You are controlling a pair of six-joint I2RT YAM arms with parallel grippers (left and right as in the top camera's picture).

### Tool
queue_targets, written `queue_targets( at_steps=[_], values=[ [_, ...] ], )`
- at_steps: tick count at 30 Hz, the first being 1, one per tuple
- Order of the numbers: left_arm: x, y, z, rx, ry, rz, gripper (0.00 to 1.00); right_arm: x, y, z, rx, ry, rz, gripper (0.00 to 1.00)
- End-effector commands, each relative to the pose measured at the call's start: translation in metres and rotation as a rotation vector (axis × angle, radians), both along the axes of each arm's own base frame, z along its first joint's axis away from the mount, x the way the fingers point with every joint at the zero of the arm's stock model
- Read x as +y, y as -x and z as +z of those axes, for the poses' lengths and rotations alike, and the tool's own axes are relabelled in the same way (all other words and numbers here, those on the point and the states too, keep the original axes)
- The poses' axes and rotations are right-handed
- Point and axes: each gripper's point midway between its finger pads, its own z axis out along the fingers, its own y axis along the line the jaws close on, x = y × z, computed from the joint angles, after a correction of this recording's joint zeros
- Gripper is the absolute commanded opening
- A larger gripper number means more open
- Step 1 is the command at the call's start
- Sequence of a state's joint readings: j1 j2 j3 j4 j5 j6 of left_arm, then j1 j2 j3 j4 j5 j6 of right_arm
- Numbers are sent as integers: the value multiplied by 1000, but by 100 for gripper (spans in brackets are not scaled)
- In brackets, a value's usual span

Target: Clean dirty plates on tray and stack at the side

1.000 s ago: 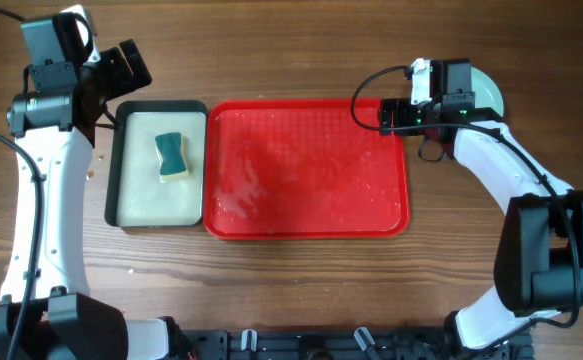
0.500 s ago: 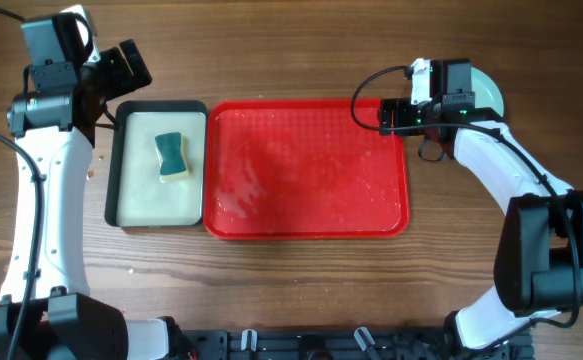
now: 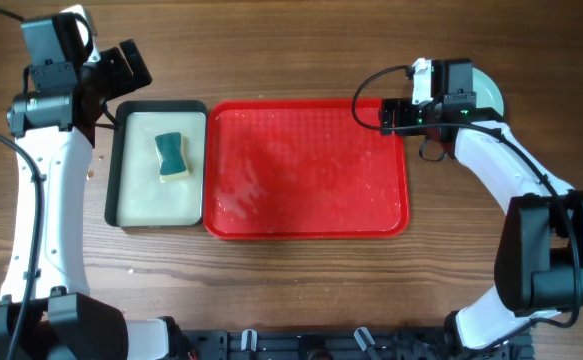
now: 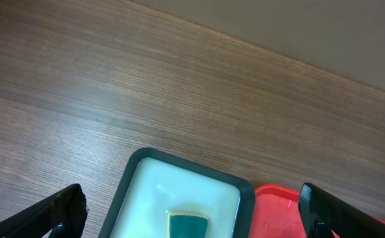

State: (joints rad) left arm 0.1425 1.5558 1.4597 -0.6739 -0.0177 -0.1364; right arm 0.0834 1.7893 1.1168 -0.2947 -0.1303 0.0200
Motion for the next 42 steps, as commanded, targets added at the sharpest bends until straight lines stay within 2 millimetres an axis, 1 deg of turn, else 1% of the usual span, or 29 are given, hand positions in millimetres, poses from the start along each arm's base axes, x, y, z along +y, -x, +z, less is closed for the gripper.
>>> queue_targets(
  at_steps=[1, 22, 25, 28, 29, 30, 32, 33, 37, 42],
  values=[
    [1, -1, 1, -4, 4, 9, 100, -2, 3, 1, -3, 11, 9, 100],
    [1, -1, 1, -4, 4, 9, 100, -2, 2, 1, -3, 11, 9, 100],
    [1, -1, 1, -4, 4, 9, 100, -1, 2, 8, -19, 10, 12, 100],
    [1, -1, 1, -4, 4, 9, 100, 10, 2, 36, -86, 4, 37, 100],
    [1, -1, 1, -4, 4, 9, 100, 18, 3, 50, -120, 0, 53, 100],
    [1, -1, 1, -4, 4, 9, 100, 21, 3, 58, -138, -2, 60, 100],
    [1, -1, 1, -4, 4, 9, 100, 32, 7, 84, -198, -11, 85, 100],
    [1, -1, 1, -4, 4, 9, 100, 35, 8, 93, -220, -14, 92, 100],
    [1, -1, 1, -4, 4, 9, 100, 44, 20, 145, -343, -33, 115, 100],
    [1, -1, 1, -4, 4, 9, 100, 53, 39, 197, -468, -57, 143, 100]
  ],
)
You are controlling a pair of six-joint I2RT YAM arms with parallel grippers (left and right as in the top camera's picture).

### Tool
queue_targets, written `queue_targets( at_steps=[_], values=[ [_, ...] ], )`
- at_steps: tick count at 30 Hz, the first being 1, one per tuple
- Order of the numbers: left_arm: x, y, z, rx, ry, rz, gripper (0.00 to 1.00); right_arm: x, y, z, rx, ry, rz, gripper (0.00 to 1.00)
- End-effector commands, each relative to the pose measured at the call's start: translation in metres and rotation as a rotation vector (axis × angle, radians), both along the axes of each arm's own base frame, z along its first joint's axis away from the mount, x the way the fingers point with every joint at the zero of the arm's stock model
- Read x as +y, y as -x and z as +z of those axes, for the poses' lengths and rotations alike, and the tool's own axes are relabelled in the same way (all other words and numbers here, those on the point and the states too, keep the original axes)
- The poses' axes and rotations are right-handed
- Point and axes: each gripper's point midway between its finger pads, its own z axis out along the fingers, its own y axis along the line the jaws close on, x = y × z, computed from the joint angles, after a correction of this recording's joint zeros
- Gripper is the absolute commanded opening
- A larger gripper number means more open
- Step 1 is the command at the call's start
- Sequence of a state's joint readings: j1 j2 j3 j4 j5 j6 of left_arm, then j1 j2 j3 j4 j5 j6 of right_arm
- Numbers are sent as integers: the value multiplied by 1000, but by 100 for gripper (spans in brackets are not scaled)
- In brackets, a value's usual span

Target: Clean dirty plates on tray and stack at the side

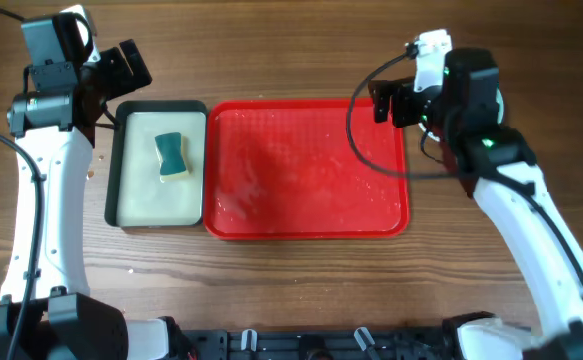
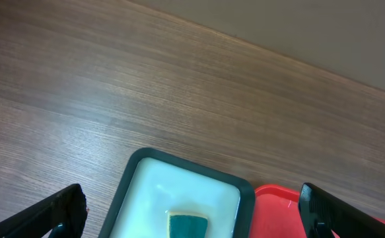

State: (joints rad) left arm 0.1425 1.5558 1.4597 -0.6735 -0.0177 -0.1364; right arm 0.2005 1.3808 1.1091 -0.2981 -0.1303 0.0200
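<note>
The red tray (image 1: pixel 306 170) lies mid-table, wet and speckled, with no plate on it; its corner (image 2: pixel 278 211) shows in the left wrist view. No plate shows in either view. My left gripper (image 1: pixel 121 68) (image 2: pixel 193 213) hangs open and empty above the back edge of the basin. My right gripper (image 1: pixel 386 102) hovers at the tray's back right corner. Its jaws are too dark and small to read.
A black basin (image 1: pixel 113 160) (image 2: pixel 129 178) of white liquid sits left of the tray, touching it. A green and yellow sponge (image 1: pixel 172 155) (image 2: pixel 187 223) lies in it. Bare wood lies right of the tray, under my right arm.
My right arm stands higher and nearer the camera, and its wrist now covers the spot where a pale green plate edge showed. Its gripper has moved slightly back-left. The left arm has not moved.
</note>
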Motion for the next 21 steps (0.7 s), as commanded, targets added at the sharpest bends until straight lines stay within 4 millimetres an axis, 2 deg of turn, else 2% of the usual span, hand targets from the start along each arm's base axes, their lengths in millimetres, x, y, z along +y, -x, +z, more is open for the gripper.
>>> queue_targets(
  at_steps=[1, 6, 10, 12, 16, 21],
  values=[
    [1, -1, 1, -4, 5, 9, 100, 7, 17, 40, -104, -6, 32, 100],
    [1, -1, 1, -4, 5, 9, 100, 3, 41, 88, -226, -33, 34, 100],
    [1, -1, 1, -4, 5, 9, 100, -6, 77, 135, -348, -58, 33, 100],
    [1, -1, 1, -4, 5, 9, 100, -10, 96, 149, -386, -67, 32, 100],
    [1, -1, 1, -4, 5, 9, 100, -18, 130, 156, -428, -76, 32, 100],
    [1, -1, 1, -4, 5, 9, 100, -41, 160, 134, -517, -34, -45, 100]
  ],
)
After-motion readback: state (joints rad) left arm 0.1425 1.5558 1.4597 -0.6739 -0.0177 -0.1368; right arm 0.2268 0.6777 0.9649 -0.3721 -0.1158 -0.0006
